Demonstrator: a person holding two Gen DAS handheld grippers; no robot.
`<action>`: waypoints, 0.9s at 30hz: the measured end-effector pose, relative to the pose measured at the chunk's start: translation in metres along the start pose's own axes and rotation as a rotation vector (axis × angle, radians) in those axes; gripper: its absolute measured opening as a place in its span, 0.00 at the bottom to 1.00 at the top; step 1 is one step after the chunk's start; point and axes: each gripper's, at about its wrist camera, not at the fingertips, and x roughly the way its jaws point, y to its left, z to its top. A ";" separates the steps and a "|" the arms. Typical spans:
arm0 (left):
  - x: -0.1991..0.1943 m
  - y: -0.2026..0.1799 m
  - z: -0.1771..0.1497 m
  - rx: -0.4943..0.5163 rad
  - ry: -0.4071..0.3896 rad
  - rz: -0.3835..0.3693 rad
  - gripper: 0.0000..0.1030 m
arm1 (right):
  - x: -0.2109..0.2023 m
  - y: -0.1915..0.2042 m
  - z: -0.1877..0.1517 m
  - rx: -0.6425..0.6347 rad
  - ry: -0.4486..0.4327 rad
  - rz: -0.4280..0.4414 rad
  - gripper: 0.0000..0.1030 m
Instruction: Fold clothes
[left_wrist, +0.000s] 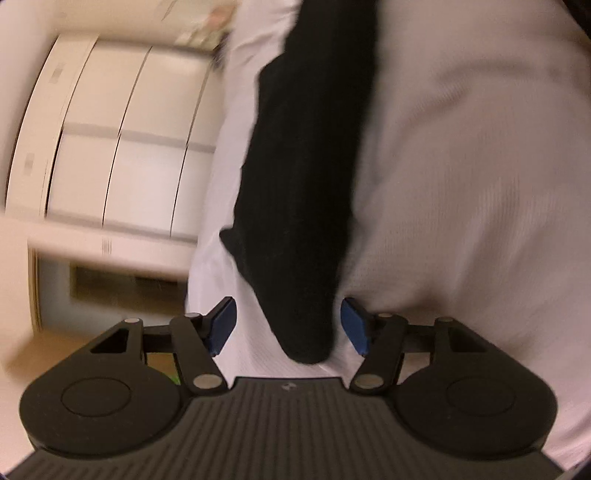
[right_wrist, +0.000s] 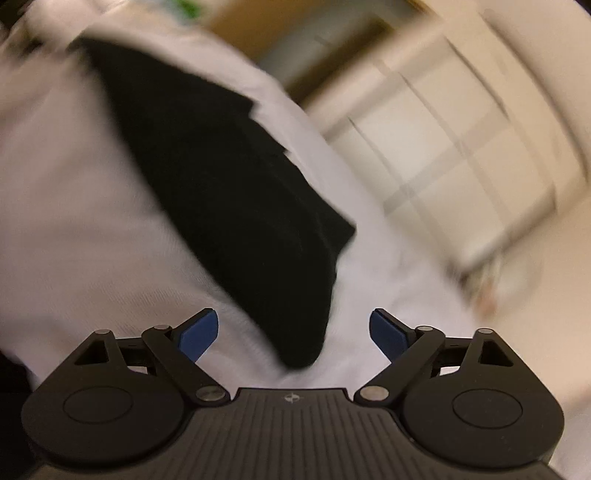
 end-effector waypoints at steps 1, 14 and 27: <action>0.004 -0.001 -0.002 0.022 -0.015 0.002 0.56 | 0.006 0.003 -0.003 -0.047 -0.010 0.007 0.78; 0.048 -0.014 -0.026 0.175 -0.151 -0.021 0.10 | 0.058 0.004 -0.016 -0.257 -0.046 0.048 0.24; -0.039 0.028 -0.027 -0.021 -0.147 -0.123 0.08 | -0.006 -0.045 0.014 -0.048 0.066 0.228 0.08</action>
